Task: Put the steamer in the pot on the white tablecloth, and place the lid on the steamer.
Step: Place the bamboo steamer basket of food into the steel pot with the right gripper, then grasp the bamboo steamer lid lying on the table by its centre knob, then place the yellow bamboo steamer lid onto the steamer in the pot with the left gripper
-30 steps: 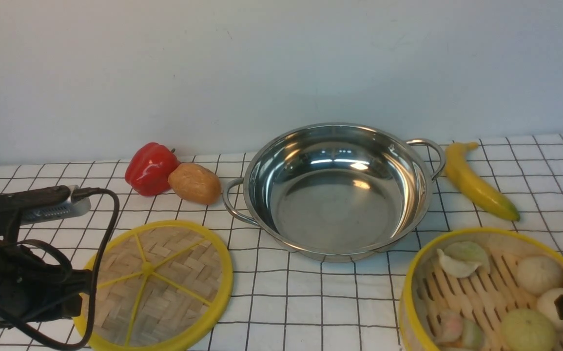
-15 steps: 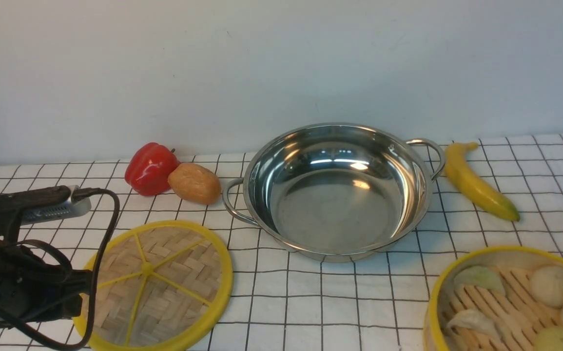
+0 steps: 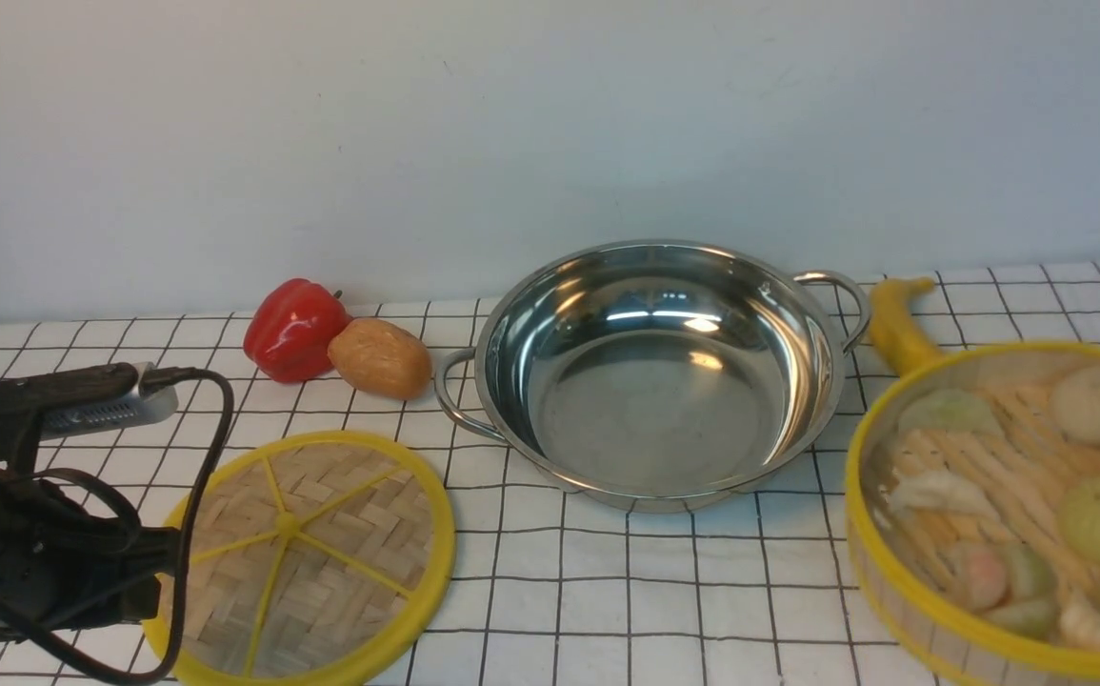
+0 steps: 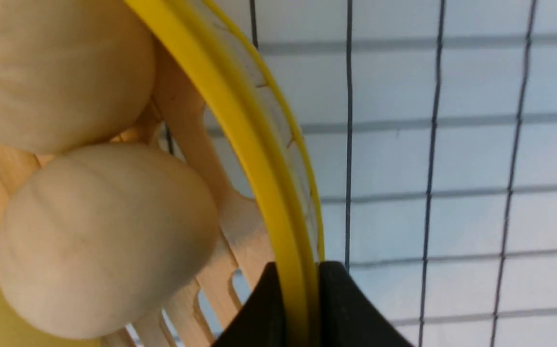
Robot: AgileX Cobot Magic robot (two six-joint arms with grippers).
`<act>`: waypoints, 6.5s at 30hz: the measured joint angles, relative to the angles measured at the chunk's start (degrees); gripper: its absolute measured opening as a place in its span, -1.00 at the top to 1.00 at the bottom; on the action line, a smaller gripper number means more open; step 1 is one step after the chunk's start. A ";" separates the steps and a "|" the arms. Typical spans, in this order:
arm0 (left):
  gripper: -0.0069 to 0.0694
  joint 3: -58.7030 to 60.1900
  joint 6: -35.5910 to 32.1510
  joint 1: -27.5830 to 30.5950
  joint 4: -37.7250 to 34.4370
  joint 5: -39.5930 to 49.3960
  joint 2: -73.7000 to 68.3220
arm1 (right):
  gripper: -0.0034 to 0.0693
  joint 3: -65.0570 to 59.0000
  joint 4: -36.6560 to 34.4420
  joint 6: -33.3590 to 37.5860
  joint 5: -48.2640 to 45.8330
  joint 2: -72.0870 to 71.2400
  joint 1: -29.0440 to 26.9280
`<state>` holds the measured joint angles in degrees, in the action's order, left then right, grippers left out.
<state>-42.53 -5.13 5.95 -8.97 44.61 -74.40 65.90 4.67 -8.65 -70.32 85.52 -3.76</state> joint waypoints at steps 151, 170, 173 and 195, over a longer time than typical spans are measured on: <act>0.31 -18.90 -2.38 -10.44 1.81 -4.15 -29.58 | 0.39 7.85 -4.67 1.18 2.76 -41.15 20.61; 0.51 -50.17 1.30 -13.12 15.45 23.30 -29.30 | 0.31 7.85 -4.67 1.18 2.71 -41.15 20.61; 0.51 -59.24 -0.49 -19.06 12.43 23.78 -32.75 | 0.29 7.85 -4.67 1.18 2.71 -41.15 20.61; 0.51 -93.15 -2.05 -39.74 15.56 25.78 -58.42 | 0.25 7.83 -4.67 1.18 1.38 -41.15 20.61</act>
<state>-135.68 -7.18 -33.79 6.59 70.39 -132.82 73.73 0.00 -7.48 -68.95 44.37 16.85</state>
